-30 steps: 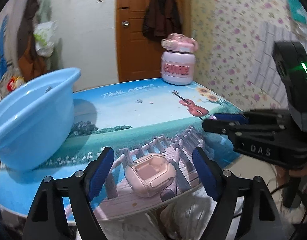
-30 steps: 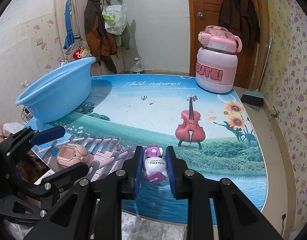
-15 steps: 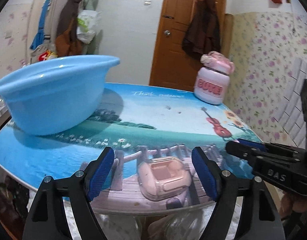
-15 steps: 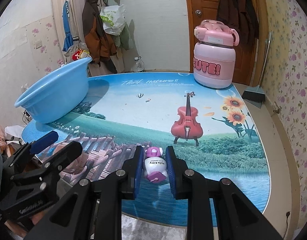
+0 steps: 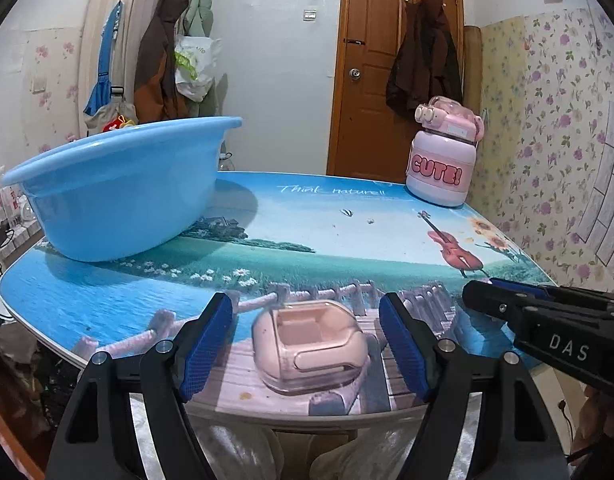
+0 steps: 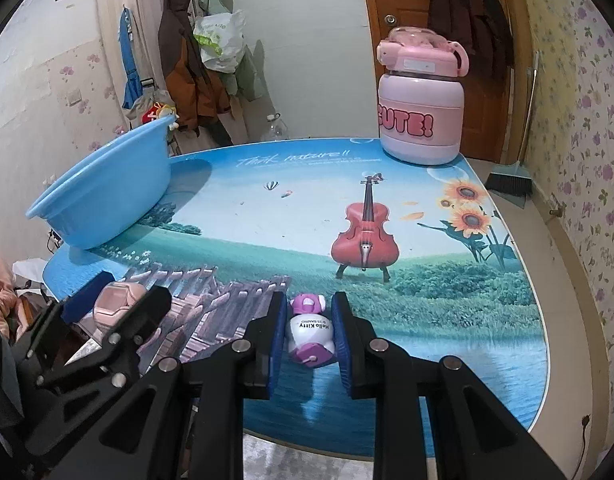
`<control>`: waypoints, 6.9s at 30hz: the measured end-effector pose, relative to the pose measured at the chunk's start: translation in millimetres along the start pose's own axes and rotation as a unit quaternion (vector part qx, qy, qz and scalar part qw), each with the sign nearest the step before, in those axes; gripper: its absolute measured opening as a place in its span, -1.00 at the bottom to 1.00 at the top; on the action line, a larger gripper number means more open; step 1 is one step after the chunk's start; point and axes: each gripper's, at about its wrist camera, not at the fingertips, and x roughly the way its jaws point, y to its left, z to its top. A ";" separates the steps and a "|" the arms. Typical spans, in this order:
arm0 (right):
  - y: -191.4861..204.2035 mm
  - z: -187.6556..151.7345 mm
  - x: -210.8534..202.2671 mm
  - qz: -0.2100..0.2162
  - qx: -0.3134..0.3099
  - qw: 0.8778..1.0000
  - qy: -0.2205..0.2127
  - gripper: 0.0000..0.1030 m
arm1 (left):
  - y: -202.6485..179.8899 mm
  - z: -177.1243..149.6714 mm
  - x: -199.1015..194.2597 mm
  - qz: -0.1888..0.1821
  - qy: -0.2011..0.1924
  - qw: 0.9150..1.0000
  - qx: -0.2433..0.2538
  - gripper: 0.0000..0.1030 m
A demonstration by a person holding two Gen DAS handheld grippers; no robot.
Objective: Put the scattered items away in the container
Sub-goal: 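Carry the pink toy over the basin while the right gripper carries Hello Kitty, then lower the pink toy into the basin while the right gripper lowers Hello Kitty, then open the left gripper on the pink toy while the right gripper releases Hello Kitty, then raise both open grippers up and away from the basin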
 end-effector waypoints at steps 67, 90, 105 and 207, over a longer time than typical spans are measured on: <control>156.1 93.3 -69.8 0.043 -0.095 0.990 -0.098 -0.54 | 134.0 157.0 -98.5 0.029 -0.067 0.997 0.031 -0.07; 251.7 128.3 45.7 0.109 -0.161 0.980 -0.031 -0.54 | 201.0 146.3 -5.3 0.029 0.013 0.999 0.030 -0.07; 254.4 123.8 77.9 0.114 -0.153 0.982 -0.006 -0.53 | 208.6 133.8 22.4 0.031 0.043 0.998 0.030 -0.07; 248.5 113.7 66.3 0.074 -0.169 0.983 -0.022 0.05 | 222.5 139.2 -1.3 0.074 0.013 0.995 0.068 1.00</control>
